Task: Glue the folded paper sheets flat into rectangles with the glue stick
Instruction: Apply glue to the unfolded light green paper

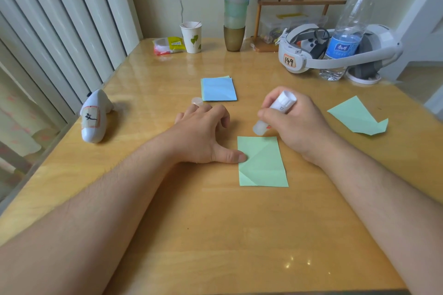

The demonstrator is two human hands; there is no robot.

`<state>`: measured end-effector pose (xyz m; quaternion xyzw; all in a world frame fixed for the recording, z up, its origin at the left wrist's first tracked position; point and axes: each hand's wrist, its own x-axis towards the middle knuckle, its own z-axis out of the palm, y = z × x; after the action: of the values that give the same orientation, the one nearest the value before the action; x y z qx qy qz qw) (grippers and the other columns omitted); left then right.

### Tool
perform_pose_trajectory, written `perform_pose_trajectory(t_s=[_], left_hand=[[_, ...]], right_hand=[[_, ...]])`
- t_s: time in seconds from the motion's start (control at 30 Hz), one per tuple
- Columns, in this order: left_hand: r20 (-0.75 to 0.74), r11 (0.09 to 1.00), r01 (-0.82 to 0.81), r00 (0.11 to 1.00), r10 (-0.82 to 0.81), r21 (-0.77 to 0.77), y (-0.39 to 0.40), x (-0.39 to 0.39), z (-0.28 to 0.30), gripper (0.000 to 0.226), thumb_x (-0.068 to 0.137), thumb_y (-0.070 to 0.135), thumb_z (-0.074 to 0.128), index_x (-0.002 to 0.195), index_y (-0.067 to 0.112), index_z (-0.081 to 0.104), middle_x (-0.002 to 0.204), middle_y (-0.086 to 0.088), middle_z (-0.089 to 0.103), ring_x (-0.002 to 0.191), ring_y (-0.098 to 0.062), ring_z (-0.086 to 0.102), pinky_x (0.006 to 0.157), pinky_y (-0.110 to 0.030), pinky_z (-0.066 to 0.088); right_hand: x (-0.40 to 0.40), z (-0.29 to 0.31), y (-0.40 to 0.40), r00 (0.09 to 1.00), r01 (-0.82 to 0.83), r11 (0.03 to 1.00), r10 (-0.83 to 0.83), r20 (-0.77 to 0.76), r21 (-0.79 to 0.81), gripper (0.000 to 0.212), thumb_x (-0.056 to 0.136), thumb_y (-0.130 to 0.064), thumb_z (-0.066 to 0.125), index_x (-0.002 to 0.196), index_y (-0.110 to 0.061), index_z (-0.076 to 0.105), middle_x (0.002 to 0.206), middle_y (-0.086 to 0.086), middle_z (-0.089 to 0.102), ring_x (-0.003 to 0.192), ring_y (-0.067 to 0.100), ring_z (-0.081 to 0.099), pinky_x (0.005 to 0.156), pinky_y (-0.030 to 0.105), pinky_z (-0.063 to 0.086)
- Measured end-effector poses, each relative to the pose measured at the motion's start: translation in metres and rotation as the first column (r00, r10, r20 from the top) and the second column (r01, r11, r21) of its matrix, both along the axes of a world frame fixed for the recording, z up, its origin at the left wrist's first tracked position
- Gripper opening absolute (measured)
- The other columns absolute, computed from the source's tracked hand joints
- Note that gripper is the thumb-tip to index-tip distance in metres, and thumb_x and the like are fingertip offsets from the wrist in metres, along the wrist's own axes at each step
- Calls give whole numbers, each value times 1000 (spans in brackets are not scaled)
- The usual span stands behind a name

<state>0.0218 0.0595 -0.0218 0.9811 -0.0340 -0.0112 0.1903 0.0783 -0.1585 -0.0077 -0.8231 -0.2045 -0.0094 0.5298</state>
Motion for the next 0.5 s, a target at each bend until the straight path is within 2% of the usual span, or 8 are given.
perform_pose_trajectory(t_s=[0.13,0.2,0.27,0.33,0.5], left_hand=[[-7,1000,-2,1000,2,4,0,0,1,72,56,86,72,104,42,43,110,16,46,111,-18,38,101,-42,38],[-9,1000,-3,1000,4,10,-1,0,1,72,57,87,72,104,41,43,110,15,47,111,-18,38,101,-42,38],[-13,1000,-5,1000,5,7,-2,0,2,72,57,85,73,105,41,43,110,15,47,111,-18,38,102,-42,38],[-12,1000,-8,1000,8,7,-2,0,2,71,57,85,74,104,40,44,110,16,47,111,-18,38,102,-42,38],[-7,1000,-4,1000,4,1,-1,0,1,70,56,86,72,102,41,43,108,18,46,110,-18,39,103,-42,38]], right_hand=[[-6,-4,9,995,-93,995,95,38,-31,19,84,-34,77,84,-22,63,77,4,69,80,32,63,69,46,54],[-5,-6,12,990,-135,987,138,38,-85,20,87,-35,79,84,-23,63,73,-2,68,70,25,59,64,41,49],[-6,-9,14,986,-153,977,160,38,-150,22,88,-37,78,83,-24,62,64,-13,60,61,10,50,59,31,42],[-7,-9,17,987,-147,967,158,35,-206,23,88,-39,77,82,-24,60,60,-17,56,58,4,46,57,25,38],[-6,-3,19,991,-105,944,125,47,-312,26,87,-37,73,83,-18,56,63,-9,60,58,9,46,58,33,41]])
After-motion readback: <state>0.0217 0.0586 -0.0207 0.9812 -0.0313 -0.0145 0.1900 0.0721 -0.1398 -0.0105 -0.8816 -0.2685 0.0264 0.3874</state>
